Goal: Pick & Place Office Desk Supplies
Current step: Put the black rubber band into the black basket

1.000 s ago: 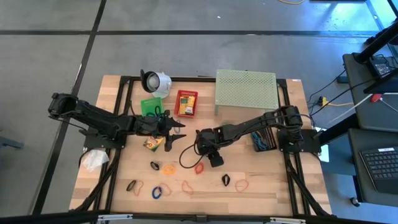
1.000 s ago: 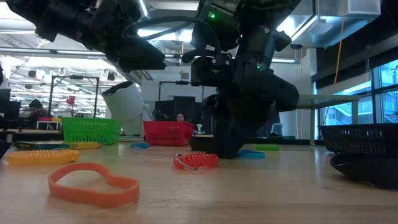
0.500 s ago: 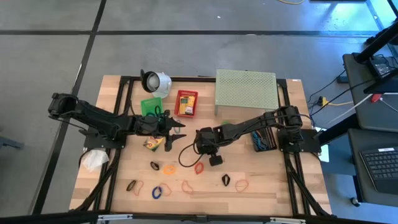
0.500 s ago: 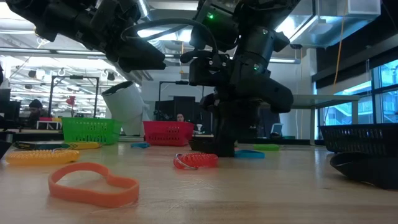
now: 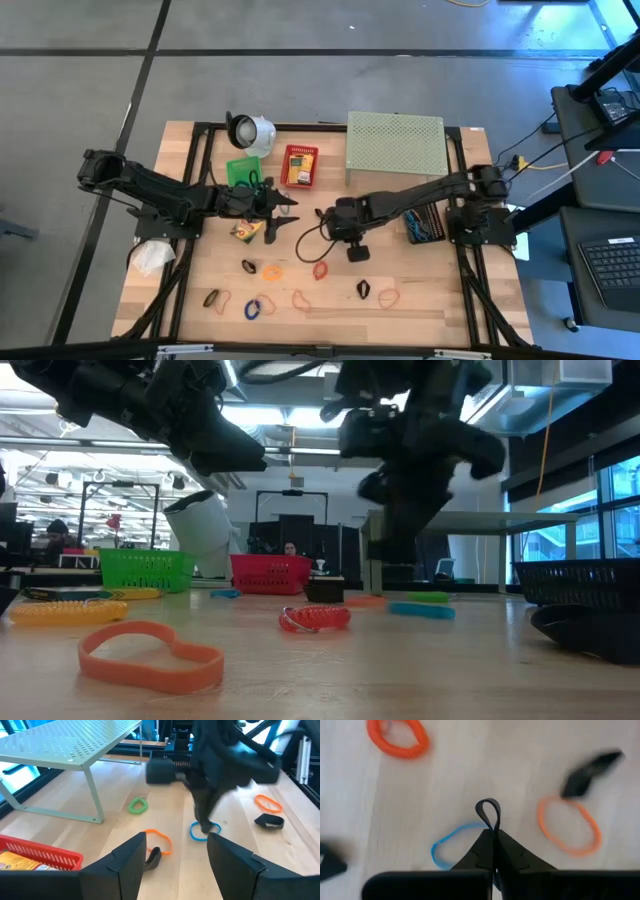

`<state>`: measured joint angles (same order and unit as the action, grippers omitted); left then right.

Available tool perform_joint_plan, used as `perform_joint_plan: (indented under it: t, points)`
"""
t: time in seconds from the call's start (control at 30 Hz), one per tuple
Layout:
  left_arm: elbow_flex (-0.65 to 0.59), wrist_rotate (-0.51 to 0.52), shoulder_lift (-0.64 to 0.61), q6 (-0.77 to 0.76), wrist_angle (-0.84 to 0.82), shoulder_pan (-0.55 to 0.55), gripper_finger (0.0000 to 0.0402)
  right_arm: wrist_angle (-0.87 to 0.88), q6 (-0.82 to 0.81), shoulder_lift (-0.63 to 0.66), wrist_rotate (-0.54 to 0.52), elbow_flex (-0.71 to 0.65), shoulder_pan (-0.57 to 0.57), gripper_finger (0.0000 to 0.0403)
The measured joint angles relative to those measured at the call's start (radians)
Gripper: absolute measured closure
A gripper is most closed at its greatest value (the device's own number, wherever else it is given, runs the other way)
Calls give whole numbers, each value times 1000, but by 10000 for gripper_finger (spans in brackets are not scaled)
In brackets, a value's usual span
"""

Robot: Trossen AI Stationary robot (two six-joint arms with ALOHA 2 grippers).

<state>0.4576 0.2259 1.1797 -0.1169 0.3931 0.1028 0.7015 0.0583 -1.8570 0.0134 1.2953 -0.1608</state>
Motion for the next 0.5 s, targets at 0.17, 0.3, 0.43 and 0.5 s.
perform_joint_plan:
  t: [0.17, 0.3, 0.43, 0.5]
  points:
    - [0, -11, 0, 0, 5, 0, 199, 127, -76, 100, -11, 1, -2, 401]
    - [0, -11, 0, 0, 6, 0, 199, 207, -129, 177, -49, 1, -2, 401]
    - [0, -11, 0, 0, 7, 0, 199, 317, -183, 233, -65, 2, -3, 401]
    - [0, -11, 0, 0, 6, 0, 199, 358, -209, 260, -80, 1, -5, 401]
